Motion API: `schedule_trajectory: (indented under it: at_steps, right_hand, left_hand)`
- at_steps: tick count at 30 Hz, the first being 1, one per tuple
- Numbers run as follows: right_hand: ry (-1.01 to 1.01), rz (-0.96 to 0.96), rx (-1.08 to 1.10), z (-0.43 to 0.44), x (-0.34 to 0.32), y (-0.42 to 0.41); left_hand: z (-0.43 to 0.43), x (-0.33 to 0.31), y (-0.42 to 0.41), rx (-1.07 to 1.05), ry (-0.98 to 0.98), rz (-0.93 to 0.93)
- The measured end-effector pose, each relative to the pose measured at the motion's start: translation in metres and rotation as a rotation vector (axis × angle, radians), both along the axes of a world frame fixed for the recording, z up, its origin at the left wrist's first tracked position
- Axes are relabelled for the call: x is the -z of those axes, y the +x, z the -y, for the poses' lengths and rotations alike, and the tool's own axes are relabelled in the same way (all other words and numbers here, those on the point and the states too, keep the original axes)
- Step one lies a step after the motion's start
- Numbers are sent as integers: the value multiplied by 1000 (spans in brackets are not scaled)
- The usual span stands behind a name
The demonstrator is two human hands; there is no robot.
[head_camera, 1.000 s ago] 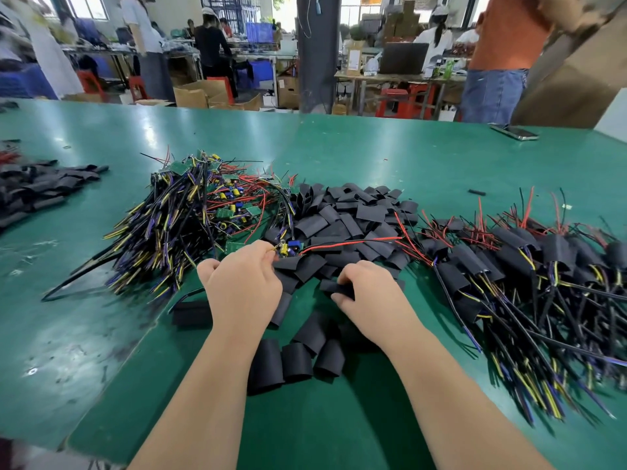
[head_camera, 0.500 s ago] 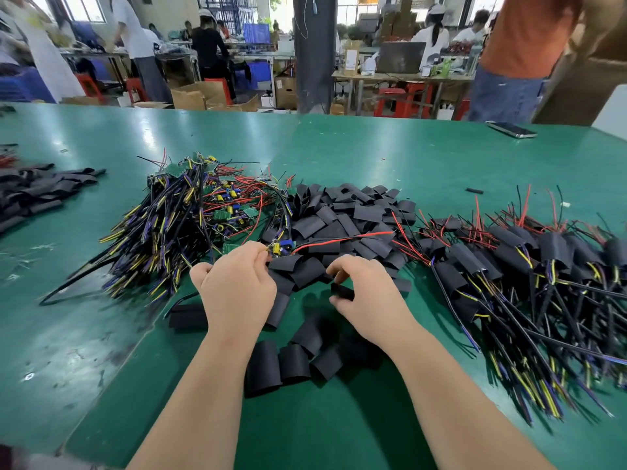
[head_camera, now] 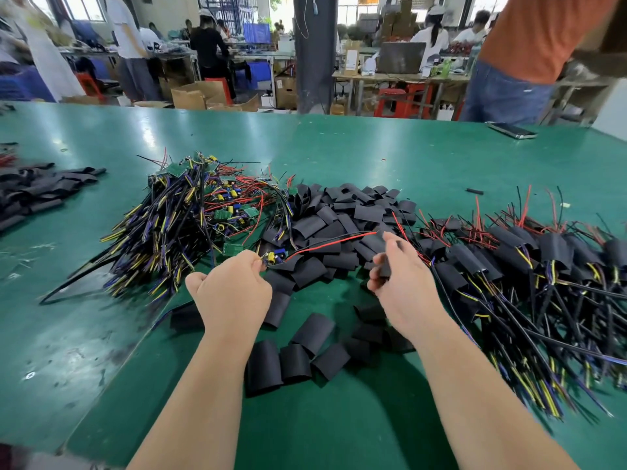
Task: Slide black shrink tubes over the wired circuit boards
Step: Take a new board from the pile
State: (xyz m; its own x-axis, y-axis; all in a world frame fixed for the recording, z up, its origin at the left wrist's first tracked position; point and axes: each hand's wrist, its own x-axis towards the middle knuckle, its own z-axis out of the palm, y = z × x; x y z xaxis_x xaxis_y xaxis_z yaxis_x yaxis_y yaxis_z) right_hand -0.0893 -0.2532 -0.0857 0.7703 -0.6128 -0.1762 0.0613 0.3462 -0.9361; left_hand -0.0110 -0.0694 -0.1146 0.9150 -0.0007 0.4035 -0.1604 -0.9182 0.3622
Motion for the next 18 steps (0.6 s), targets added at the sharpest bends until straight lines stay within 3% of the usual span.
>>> schedule_trajectory:
  at_steps: [5,10,14,18]
  right_hand:
    - [202,49,83,19,-3,-4]
    - [531,191,123,27,-6,-8]
    - [469,385,20,28,-2,-9]
    - [455,425,-74,29,-2,-13]
  left_hand:
    - [0,2,1,8,17,-18]
    - [1,1,0,27,10,-4]
    - [1,0,-1,41,-15,5]
    - [4,-2,-3,57,-51,27]
